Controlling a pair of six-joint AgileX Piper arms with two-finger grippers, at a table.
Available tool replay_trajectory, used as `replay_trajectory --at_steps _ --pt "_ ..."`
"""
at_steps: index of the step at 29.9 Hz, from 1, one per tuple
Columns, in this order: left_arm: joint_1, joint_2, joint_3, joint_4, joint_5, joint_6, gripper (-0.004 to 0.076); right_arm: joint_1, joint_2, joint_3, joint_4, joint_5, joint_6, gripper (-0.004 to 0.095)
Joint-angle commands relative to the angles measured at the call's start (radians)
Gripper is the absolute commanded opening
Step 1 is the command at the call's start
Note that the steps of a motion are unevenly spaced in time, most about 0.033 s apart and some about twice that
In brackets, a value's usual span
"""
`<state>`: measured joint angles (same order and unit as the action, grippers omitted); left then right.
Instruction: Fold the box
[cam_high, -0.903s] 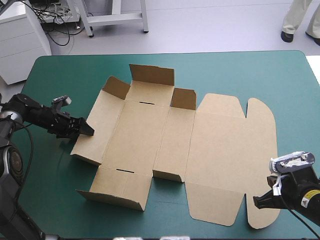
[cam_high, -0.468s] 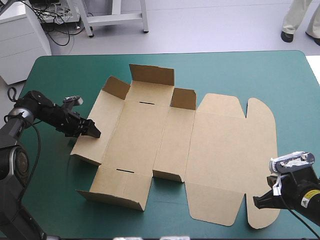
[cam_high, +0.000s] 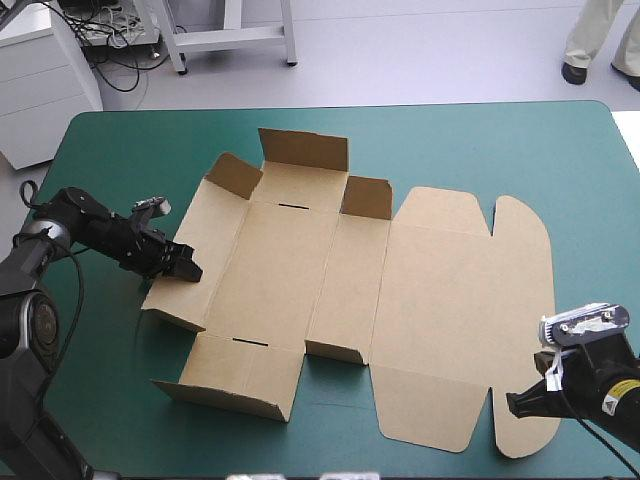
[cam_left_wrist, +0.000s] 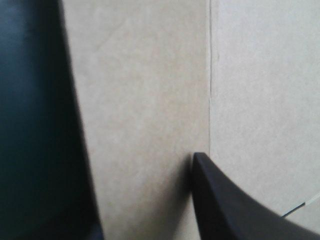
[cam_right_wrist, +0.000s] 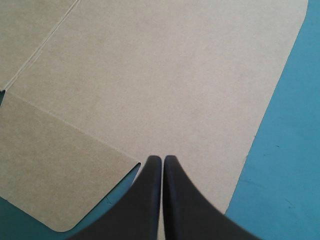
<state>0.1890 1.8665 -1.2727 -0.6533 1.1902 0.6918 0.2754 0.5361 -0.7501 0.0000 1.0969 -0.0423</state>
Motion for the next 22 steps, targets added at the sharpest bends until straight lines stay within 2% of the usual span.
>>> replay_trajectory --at_steps 1,2,3,10,17,22 --pt "-0.006 -0.037 -0.014 -0.047 0.115 -0.008 0.0046 -0.005 0.006 -0.024 0.005 -0.051 -0.009 -0.0004" --pt "-0.006 -0.036 -0.014 -0.047 0.115 -0.010 -0.0017 -0.005 0.006 -0.024 0.005 -0.049 -0.009 -0.0004" --pt "-0.006 -0.036 -0.014 -0.047 0.115 -0.010 -0.0027 -0.005 0.006 -0.024 0.000 -0.049 -0.007 -0.0004" --pt "-0.016 -0.038 -0.054 -0.082 0.115 0.022 -0.0032 -0.005 0.006 -0.024 0.000 -0.047 -0.004 -0.0004" --pt "-0.119 -0.069 -0.163 0.064 0.115 -0.015 -0.0032 -0.005 0.006 -0.024 0.000 -0.051 -0.004 -0.0004" --pt "-0.234 -0.076 -0.318 0.243 0.113 -0.089 -0.0032 -0.005 0.006 -0.024 0.000 -0.053 0.001 -0.0004"
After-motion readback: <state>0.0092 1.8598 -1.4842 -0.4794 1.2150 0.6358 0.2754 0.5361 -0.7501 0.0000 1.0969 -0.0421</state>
